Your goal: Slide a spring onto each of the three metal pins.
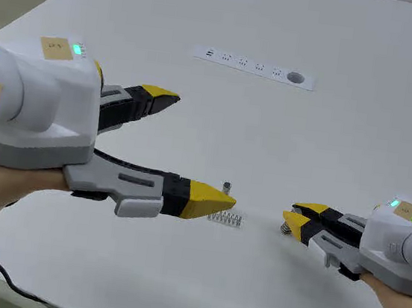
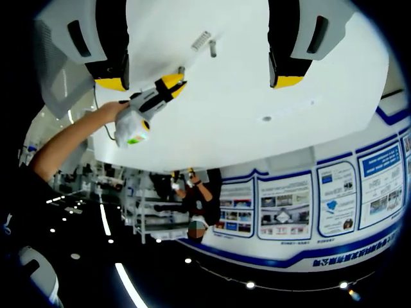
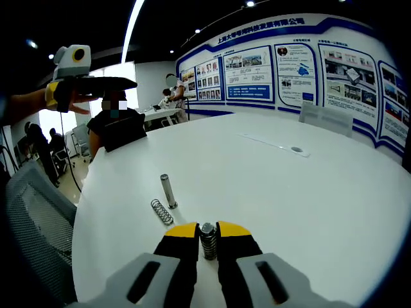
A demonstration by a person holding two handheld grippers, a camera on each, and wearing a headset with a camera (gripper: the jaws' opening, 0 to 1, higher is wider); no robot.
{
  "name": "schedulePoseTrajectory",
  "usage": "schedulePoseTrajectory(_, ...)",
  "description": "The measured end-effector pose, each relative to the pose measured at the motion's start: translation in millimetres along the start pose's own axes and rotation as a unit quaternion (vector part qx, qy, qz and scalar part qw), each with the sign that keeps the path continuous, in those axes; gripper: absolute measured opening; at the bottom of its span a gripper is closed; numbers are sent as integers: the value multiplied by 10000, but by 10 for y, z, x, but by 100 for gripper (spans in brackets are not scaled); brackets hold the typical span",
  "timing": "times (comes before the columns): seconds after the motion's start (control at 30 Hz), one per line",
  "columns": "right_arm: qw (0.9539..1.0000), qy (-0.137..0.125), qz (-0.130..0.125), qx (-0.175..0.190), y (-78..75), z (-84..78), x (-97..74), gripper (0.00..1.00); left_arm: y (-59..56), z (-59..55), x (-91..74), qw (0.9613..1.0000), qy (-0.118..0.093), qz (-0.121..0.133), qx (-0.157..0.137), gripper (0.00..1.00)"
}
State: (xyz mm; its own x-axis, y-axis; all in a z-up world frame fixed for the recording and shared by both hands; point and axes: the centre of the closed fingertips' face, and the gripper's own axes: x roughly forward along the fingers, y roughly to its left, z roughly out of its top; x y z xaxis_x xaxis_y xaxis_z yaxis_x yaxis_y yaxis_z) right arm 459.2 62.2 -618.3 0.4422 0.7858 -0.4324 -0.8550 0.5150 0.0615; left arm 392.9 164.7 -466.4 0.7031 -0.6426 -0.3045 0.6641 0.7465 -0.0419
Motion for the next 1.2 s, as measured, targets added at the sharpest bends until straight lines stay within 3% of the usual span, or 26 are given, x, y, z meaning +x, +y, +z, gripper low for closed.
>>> schedulePoseTrajectory(0.13,9999,31,-31,111,-11,4,-13,12,1,15,43,10000,-17,33,-5,95)
schedulePoseTrajectory(0.2,9997,-45,-48,235,-28,51,-31,18,4,11,46,10000,8,37,-6,95)
schedulePoseTrajectory(0.47,9999,-126,-49,14,-26,237,-126,20,-25,-13,9,10000,51,-29,-7,95)
schedulePoseTrajectory(0.67,9993,-254,137,-221,167,489,-135,20,-16,-63,-5,10000,80,-14,-20,96)
schedulePoseTrajectory(0.8,9945,104,492,-915,364,480,-71,20,13,-59,-6,10000,67,-10,35,96)
schedulePoseTrajectory(0.9,9869,375,803,-1351,537,430,-12,20,56,-51,-18,10000,21,-2,48,96)
schedulePoseTrajectory(1.03,9817,678,1116,-1388,702,334,75,20,94,-98,-44,10000,57,8,49,95)
schedulePoseTrajectory(1.2,9774,1062,1035,-1505,691,219,228,19,134,-189,-98,9997,200,14,121,95)
